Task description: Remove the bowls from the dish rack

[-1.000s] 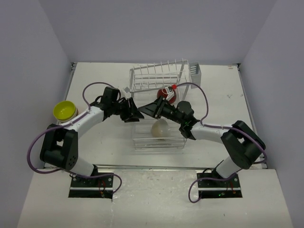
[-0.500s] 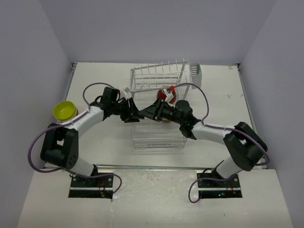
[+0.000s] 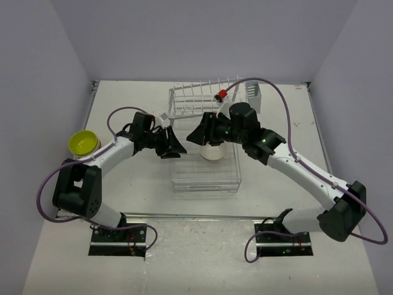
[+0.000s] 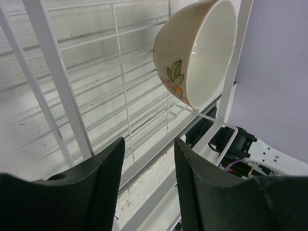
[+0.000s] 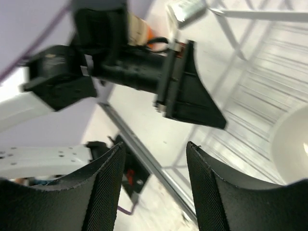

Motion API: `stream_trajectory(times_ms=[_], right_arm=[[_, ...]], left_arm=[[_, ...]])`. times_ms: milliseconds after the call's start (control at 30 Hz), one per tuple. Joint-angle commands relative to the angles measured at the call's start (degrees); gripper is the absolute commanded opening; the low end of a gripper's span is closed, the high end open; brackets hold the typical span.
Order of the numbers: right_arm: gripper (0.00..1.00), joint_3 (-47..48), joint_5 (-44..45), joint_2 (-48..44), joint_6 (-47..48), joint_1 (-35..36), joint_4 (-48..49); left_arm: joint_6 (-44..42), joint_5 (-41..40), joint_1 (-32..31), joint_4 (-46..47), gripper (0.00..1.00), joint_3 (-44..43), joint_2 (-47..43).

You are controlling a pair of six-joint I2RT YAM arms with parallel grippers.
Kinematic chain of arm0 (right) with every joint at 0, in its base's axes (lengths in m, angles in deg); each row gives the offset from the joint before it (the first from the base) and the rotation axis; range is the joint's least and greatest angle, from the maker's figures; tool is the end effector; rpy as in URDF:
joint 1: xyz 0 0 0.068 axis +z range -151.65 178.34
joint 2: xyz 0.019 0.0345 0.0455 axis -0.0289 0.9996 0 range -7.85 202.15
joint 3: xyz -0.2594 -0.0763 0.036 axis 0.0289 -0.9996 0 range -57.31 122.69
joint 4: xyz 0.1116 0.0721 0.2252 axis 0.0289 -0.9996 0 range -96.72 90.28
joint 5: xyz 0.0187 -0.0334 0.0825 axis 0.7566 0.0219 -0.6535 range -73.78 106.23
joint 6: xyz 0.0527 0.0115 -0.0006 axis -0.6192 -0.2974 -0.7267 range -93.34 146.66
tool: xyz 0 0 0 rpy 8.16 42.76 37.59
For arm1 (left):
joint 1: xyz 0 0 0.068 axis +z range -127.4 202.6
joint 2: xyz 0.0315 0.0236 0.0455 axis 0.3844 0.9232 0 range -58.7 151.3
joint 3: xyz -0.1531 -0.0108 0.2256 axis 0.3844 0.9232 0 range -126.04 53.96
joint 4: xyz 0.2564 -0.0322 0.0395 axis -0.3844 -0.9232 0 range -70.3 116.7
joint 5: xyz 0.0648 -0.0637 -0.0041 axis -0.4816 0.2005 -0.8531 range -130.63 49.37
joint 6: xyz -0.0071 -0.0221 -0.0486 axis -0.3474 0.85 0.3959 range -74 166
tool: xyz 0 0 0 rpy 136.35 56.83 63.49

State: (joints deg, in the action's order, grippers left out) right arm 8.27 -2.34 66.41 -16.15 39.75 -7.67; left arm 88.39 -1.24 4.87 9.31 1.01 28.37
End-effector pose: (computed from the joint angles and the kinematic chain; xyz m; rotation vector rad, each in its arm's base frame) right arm 0.2196 0.2089 0.3591 -0.2244 2.0520 1.2724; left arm 0.2847 -0.1147 0.2099 -0.2390 2.6231 -1.2669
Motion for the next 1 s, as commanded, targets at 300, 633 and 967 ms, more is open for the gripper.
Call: stream_trajectory(times_ms=[300, 633, 967], right_arm=[[0.56, 13.43, 13.91, 14.59, 17.23, 0.08, -35.47], [0.55, 14.48, 14.7, 21.79, 21.97, -0.01, -34.25], [0.51, 16.68, 15.84, 27.95, 24.61, -0.01, -33.28]], left_arm=[[-2.23, -3.1, 0.07, -5.38, 0.54, -1.89, -0.06], [-1.52, -2.83, 0.16, -4.94, 0.56, -1.37, -2.51], [-1.0, -2.48, 0.16, -4.06, 0.57, -2.86, -3.39]])
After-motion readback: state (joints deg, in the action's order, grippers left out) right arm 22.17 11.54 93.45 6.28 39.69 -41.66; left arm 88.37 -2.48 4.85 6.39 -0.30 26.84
